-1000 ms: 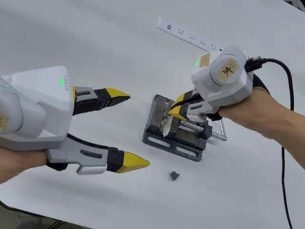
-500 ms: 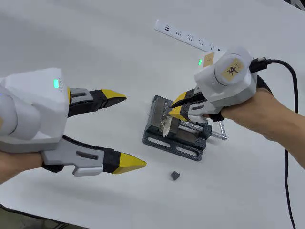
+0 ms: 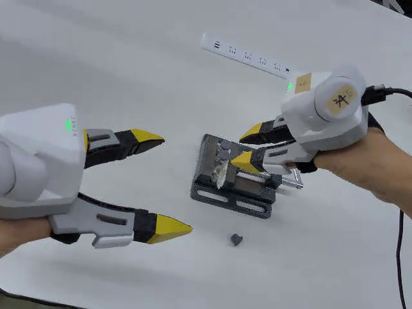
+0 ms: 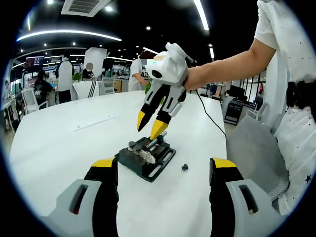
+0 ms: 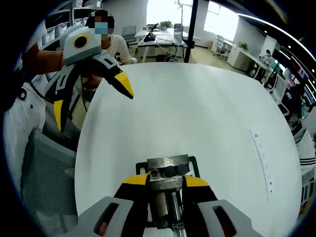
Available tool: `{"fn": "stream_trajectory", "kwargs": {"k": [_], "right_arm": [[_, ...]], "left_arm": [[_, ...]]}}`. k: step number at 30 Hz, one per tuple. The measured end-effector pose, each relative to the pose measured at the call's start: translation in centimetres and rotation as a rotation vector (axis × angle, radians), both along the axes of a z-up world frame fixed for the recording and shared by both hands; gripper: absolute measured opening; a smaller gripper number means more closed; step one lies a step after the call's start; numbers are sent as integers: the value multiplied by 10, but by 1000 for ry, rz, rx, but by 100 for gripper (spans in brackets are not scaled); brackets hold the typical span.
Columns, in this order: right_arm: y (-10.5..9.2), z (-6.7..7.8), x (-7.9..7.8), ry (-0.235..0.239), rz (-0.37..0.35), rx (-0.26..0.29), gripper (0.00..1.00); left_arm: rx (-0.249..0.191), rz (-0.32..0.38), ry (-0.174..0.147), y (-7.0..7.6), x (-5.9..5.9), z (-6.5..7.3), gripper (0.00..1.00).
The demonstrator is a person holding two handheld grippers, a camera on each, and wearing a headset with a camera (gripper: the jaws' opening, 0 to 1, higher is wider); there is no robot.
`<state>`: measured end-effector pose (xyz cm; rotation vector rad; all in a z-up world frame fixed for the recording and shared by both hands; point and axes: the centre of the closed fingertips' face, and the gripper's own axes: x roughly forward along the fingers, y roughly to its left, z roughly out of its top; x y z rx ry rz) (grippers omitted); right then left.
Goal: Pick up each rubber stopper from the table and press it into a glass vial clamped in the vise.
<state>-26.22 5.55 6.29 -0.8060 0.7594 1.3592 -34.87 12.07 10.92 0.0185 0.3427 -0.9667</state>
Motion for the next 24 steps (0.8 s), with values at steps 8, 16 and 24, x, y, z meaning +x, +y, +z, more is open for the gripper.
{"fn": "stream_trajectory", "kwargs": {"k": [8, 16, 24], "right_arm": [[-14, 11, -7, 8, -48, 61, 32], [-32, 18, -18, 1, -79, 111, 42], [-50, 23, -33, 3, -112, 174, 50]], "left_arm": [[35, -23, -10, -1, -1, 3, 75], [77, -57, -18, -4, -1, 5, 75], [125, -97, -23, -9, -1, 4, 75]]}}
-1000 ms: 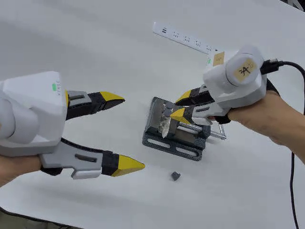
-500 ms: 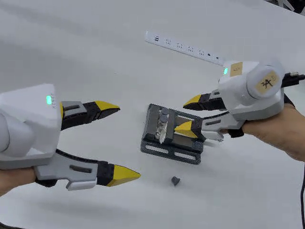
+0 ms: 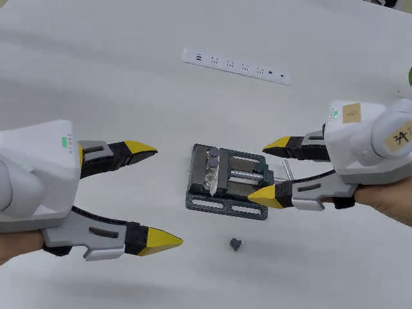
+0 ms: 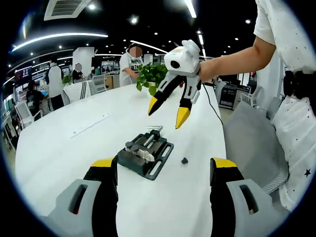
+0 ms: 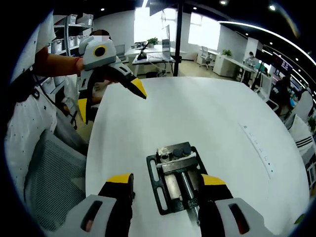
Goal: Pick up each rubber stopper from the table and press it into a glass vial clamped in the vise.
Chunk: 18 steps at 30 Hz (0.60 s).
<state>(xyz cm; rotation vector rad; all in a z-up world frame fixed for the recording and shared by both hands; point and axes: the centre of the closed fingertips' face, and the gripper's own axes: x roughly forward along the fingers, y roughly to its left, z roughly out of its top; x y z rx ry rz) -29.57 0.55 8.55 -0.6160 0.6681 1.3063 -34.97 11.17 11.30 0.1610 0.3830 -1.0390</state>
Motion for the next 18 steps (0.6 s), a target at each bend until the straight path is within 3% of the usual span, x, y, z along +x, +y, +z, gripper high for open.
{"fn": "stream_trajectory", "kwargs": {"k": [18], "right_arm": [[-43, -8, -27, 20, -72, 139, 70]], "left_arm": [[140, -153, -22, -20, -2, -8, 74]]}}
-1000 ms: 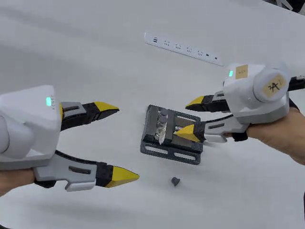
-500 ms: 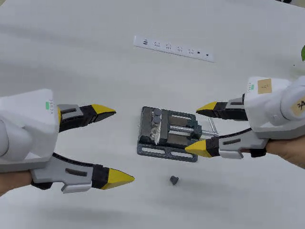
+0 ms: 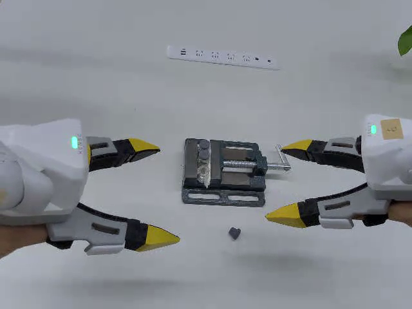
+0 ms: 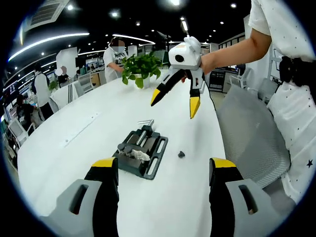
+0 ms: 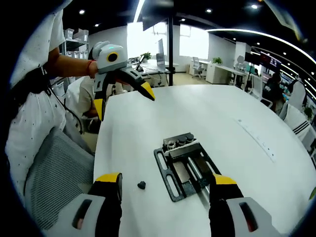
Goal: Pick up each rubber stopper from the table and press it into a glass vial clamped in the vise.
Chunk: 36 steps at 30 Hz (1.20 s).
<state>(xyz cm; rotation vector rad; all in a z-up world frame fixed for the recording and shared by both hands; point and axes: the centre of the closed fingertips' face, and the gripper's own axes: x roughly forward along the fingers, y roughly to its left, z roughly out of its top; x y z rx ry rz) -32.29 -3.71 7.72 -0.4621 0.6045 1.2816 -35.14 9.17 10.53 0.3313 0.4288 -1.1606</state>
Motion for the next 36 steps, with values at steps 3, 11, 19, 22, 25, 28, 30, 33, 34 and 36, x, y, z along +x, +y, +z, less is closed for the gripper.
{"fn": "stream_trajectory", "kwargs": {"k": [3, 11, 19, 22, 25, 28, 30, 33, 34, 36], "right_arm": [[-7, -1, -4, -1, -17, 23, 73], [-27, -5, -16, -1, -56, 68, 80], [-39, -7, -26, 1, -93, 100, 82], [-42, -8, -30, 5, -106, 104, 82], [-44, -9, -33, 9, -119, 112, 81], [-46, -9, -34, 13, -129, 120, 81], [-52, -10, -35, 15, -133, 120, 81], [-53, -10, -35, 17, -140, 118, 81], [-53, -10, -35, 17, -142, 118, 81], [-56, -11, -33, 16, -149, 118, 81]], "left_arm": [[27, -37, -4, -6, 0, -3, 72], [137, -172, -19, -22, 0, -19, 65], [226, -302, -33, -45, 0, -41, 53], [256, -350, -38, -54, 0, -50, 45], [301, -419, -37, -61, -5, -65, 40], [339, -457, -37, -65, -5, -82, 34], [344, -487, -42, -69, -5, -89, 31], [357, -520, -39, -76, -7, -98, 26], [359, -525, -41, -77, -7, -102, 25], [359, -527, -30, -81, -5, -108, 22]]}}
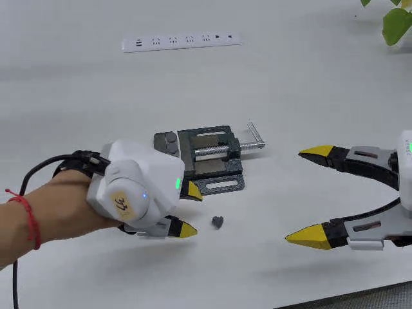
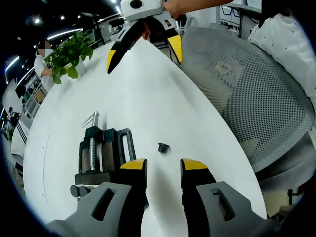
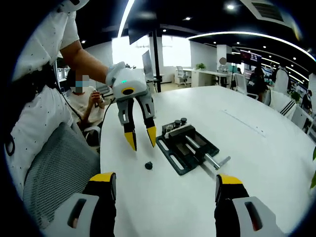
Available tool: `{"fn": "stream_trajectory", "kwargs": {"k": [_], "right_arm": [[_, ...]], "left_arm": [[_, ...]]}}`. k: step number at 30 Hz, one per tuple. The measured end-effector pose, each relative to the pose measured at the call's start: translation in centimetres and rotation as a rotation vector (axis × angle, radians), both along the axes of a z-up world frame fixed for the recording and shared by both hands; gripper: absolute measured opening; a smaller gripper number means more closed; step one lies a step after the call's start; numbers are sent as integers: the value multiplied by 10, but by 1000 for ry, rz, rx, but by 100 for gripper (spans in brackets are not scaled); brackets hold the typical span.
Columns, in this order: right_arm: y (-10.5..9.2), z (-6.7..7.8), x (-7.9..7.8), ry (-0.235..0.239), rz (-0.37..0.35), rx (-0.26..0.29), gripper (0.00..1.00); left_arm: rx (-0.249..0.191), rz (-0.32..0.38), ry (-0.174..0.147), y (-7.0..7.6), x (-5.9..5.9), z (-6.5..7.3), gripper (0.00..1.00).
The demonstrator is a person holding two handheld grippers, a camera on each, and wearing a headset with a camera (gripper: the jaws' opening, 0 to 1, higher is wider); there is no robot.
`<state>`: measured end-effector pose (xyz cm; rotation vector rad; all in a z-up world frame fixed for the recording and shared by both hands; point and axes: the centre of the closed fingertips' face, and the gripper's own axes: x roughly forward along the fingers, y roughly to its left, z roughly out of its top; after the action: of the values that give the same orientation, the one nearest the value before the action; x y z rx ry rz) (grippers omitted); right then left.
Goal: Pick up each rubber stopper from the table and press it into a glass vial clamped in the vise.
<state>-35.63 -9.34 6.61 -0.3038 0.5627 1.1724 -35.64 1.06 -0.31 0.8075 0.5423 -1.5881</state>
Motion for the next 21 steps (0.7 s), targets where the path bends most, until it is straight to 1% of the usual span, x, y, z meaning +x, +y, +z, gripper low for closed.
{"fn": "stream_trajectory", "kwargs": {"k": [3, 5, 10, 12, 21], "right_arm": [[-3, 0, 0, 1, -8, -1, 80], [-4, 1, 0, 0, -12, -3, 80], [-7, 0, 0, 4, -20, -6, 80], [-9, -1, 0, 8, -23, -9, 79], [-10, -1, 0, 9, -27, -12, 78]], "left_arm": [[8, -6, 7, -4, 1, -8, 19], [7, -24, 8, -9, -2, -9, 18], [11, -47, 12, -16, -3, -17, 16], [13, -63, 11, -20, -5, -18, 14], [25, -81, -3, -25, -5, -24, 11]]}}
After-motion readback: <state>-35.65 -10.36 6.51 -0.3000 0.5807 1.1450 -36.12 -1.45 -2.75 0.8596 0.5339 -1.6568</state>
